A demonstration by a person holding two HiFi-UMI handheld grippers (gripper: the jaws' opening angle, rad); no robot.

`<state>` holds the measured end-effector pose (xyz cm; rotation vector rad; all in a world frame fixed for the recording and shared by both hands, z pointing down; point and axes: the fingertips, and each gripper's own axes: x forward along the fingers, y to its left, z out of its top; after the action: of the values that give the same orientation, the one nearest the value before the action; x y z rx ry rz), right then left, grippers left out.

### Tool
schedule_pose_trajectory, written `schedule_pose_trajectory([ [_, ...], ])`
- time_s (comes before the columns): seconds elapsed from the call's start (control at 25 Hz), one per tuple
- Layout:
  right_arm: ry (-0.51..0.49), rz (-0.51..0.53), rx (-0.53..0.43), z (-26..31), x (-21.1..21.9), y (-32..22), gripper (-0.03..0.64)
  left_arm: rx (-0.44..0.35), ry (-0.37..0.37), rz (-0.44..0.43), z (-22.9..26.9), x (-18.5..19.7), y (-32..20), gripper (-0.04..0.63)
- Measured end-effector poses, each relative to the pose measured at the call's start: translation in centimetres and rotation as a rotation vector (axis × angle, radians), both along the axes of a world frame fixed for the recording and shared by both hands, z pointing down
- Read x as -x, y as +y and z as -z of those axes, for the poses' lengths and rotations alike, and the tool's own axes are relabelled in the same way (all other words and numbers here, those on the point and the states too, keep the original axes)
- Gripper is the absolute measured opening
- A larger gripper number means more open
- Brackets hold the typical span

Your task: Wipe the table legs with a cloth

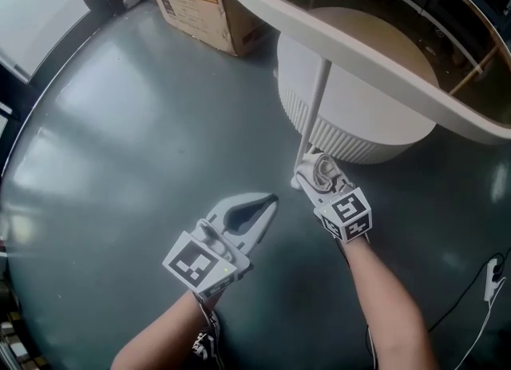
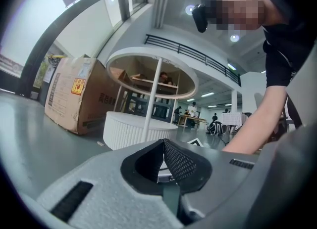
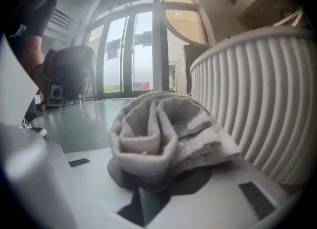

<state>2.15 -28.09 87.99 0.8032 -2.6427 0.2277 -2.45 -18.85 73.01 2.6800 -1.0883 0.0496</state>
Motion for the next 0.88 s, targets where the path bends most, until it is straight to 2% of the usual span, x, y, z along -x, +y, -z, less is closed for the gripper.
schedule_pose_trajectory([
  [0.12, 0.01, -0.028, 0.195, -0.1, -0.5, 0.5, 0.078, 0.005, 0.002, 0.003, 0.7, 0.3, -0.1, 0.005],
  [0.16, -0.002, -0.026, 0.217, 1.5, -0.4, 1.2, 0.078, 0.009, 0.006, 0.014, 1.2, 0.6, -0.2, 0.005],
  [0.2, -0.033, -0.009, 0.195, 4.2, 0.0, 2.2, 0.081, 0.01, 0.011, 0.028, 1.9, 1.0, -0.4, 0.005],
  [0.28, -0.155, 0.037, 0.059, 12.8, 1.1, 3.8, 0.08, -0.015, 0.02, 0.058, 4.3, 1.9, -1.2, 0.005],
  [0.4, -0.371, 0.071, -0.187, 27.0, 2.4, 5.5, 0.08, -0.102, 0.038, 0.086, 8.9, 2.6, -2.3, 0.005],
  [0.44, -0.428, 0.067, -0.242, 30.6, 2.7, 5.7, 0.081, -0.124, 0.048, 0.093, 10.2, 2.8, -2.4, 0.005],
  [0.52, -0.513, 0.034, -0.287, 35.0, 2.9, 5.1, 0.081, -0.144, 0.071, 0.115, 12.3, 3.0, -2.7, 0.005],
  [0.68, -0.569, -0.054, -0.242, 35.8, 2.9, 2.2, 0.08, -0.176, 0.073, 0.133, 12.9, 3.2, -2.8, 0.005],
  [0.88, -0.573, -0.106, -0.197, 33.4, 2.0, 1.2, 0.078, -0.126, 0.064, 0.112, 10.4, 2.3, -1.8, 0.005],
])
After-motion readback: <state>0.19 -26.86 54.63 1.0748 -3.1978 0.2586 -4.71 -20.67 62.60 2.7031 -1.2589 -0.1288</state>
